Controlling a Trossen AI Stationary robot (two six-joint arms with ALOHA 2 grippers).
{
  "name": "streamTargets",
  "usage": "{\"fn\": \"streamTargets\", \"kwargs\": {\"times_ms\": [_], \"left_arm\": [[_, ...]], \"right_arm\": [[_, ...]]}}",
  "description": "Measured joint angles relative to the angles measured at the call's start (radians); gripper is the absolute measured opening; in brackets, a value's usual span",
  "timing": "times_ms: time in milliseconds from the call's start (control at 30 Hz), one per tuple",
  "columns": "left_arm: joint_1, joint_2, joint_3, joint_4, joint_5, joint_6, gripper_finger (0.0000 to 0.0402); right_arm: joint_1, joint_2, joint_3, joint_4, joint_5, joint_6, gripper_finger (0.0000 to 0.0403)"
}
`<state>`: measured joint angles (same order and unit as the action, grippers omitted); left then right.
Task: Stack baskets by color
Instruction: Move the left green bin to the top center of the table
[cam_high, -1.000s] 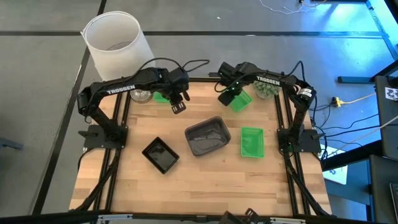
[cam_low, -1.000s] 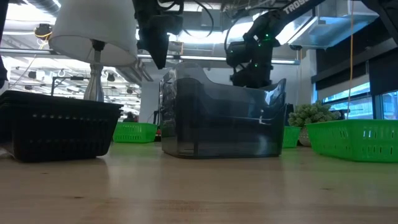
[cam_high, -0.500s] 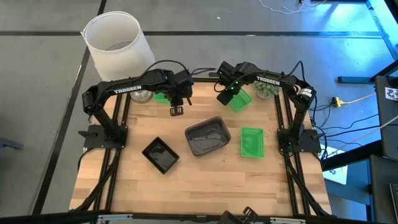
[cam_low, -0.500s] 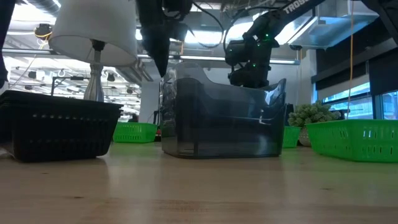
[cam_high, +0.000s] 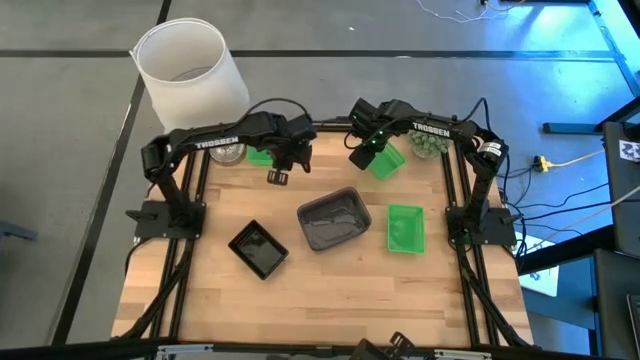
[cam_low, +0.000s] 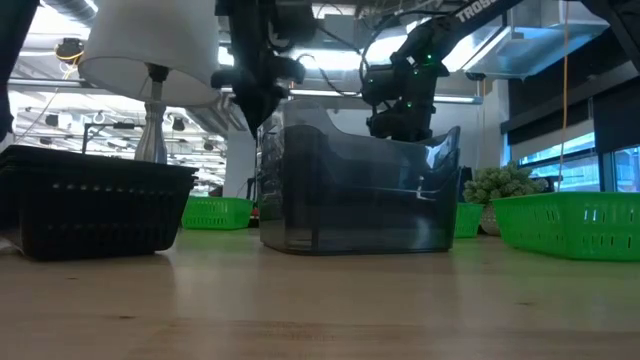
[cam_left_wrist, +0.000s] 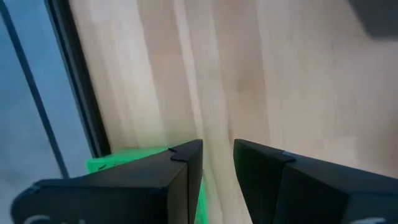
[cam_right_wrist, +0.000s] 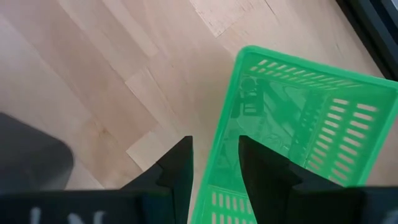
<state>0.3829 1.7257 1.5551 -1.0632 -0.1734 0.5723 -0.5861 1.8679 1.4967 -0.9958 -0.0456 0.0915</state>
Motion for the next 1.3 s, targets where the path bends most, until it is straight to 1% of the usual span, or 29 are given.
{"fn": "streamTargets", "kwargs": {"times_ms": [167, 300, 367, 433, 533, 700, 800, 933, 1033, 1233, 1300], "left_arm": [[0.021, 0.069, 0.000, -0.013, -0.068, -0.009, 0.0082], [0.035, 0.124, 0.000, -0.020, -0.180, 0.007, 0.0082], [0.050, 0.149, 0.000, -0.031, -0.206, 0.020, 0.0082], [0.065, 0.167, 0.000, -0.029, -0.210, 0.029, 0.0082], [0.083, 0.192, 0.000, -0.040, -0.206, 0.032, 0.0082], [0.126, 0.223, 0.000, -0.063, -0.133, 0.015, 0.0082], [0.143, 0.232, 0.000, -0.050, -0.150, 0.031, 0.0082], [0.169, 0.243, 0.001, -0.047, -0.144, 0.043, 0.0082], [0.197, 0.254, -0.001, -0.052, -0.113, 0.059, 0.0082], [0.210, 0.266, 0.000, -0.036, -0.066, 0.130, 0.0082], [0.209, 0.268, 0.000, -0.017, -0.021, 0.146, 0.0082]], "right_arm": [[0.000, 0.000, 0.000, 0.000, 0.000, -0.023, 0.0128], [0.000, 0.000, 0.000, 0.000, 0.001, -0.024, 0.0128], [0.000, 0.000, 0.000, 0.000, 0.001, -0.025, 0.0128], [0.000, 0.000, 0.000, 0.000, 0.001, -0.025, 0.0128], [0.000, 0.000, 0.000, 0.000, 0.001, -0.025, 0.0128], [0.000, 0.000, 0.000, 0.000, 0.001, -0.025, 0.0128], [0.000, 0.000, 0.000, 0.000, 0.001, -0.025, 0.0128], [0.000, 0.000, 0.000, 0.000, 0.001, -0.026, 0.0128], [0.000, 0.000, 0.000, 0.000, 0.000, -0.026, 0.0128], [0.000, 0.000, 0.000, 0.000, 0.000, -0.026, 0.0128], [0.000, 0.000, 0.000, 0.001, 0.000, -0.026, 0.0128]]}}
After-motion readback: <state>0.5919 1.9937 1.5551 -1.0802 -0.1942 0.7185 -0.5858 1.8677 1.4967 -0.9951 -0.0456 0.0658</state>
